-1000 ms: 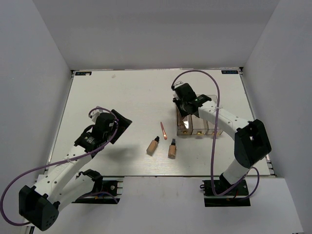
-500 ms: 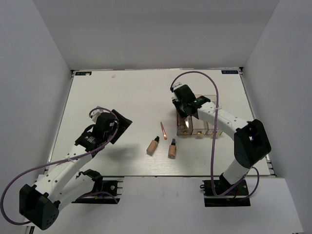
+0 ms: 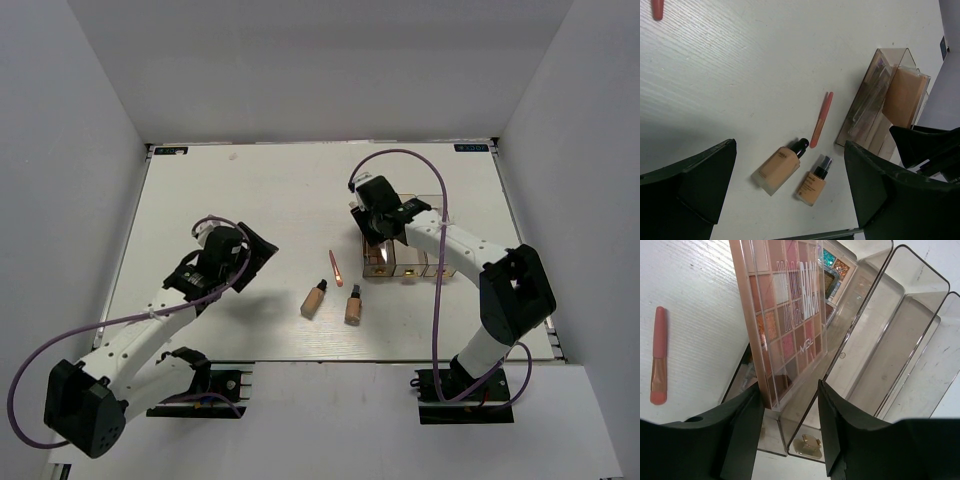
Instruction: Organize the makeup
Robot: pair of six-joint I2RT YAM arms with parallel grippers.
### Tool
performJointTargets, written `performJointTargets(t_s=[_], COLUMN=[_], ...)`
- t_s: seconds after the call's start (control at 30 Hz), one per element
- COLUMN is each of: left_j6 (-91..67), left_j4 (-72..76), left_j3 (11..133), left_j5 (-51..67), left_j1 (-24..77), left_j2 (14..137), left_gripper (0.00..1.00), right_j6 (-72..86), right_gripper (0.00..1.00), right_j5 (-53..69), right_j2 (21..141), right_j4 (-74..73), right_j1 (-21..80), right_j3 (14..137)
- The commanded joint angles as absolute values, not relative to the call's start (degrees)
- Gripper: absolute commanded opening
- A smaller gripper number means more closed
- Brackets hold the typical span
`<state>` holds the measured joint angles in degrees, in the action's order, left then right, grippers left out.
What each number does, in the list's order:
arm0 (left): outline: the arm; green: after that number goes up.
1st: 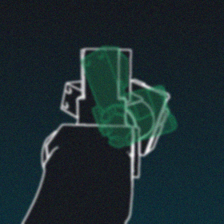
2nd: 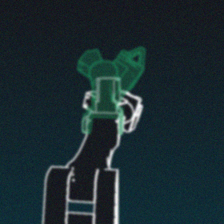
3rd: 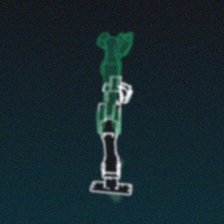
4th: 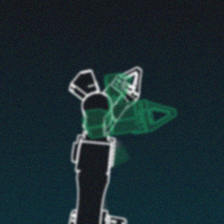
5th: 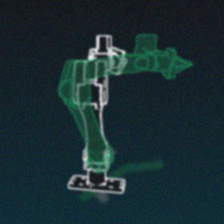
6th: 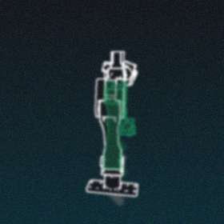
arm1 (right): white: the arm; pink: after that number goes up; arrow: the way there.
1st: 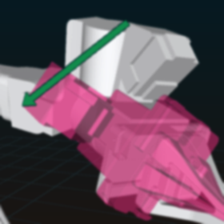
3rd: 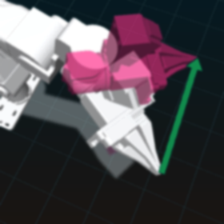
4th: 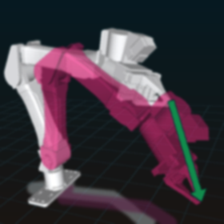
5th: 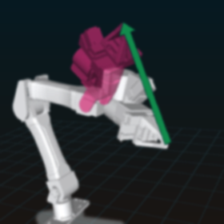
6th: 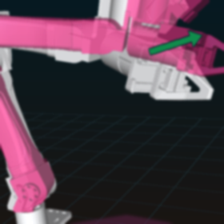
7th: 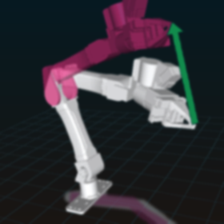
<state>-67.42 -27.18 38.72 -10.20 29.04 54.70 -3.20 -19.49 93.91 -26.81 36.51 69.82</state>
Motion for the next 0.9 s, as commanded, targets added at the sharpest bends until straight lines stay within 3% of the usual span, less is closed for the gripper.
performJointTargets(t_s=[0.0, 0.5, 0.87], left_j6=[-66.5, -64.1, -64.1], left_j4=[-23.8, -16.5, -16.8], left_j3=[38.8, 42.7, 43.1], left_j5=[-7.9, -3.3, -3.0], left_j1=[28.8, 28.8, 28.8], left_j2=[56.4, 66.5, 67.1], left_gripper=[0.98, 0.98, 0.98], right_j6=[-3.0, -0.8, 2.9], right_gripper=[0.51, 0.53, 0.52], right_j5=[-18.5, -16.6, -16.3], right_j2=[93.3, 96.1, 98.3], right_j4=[-25.8, -25.5, -25.8], right_j1=[36.5, 36.3, 36.3], right_j3=[69.6, 71.6, 74.8])
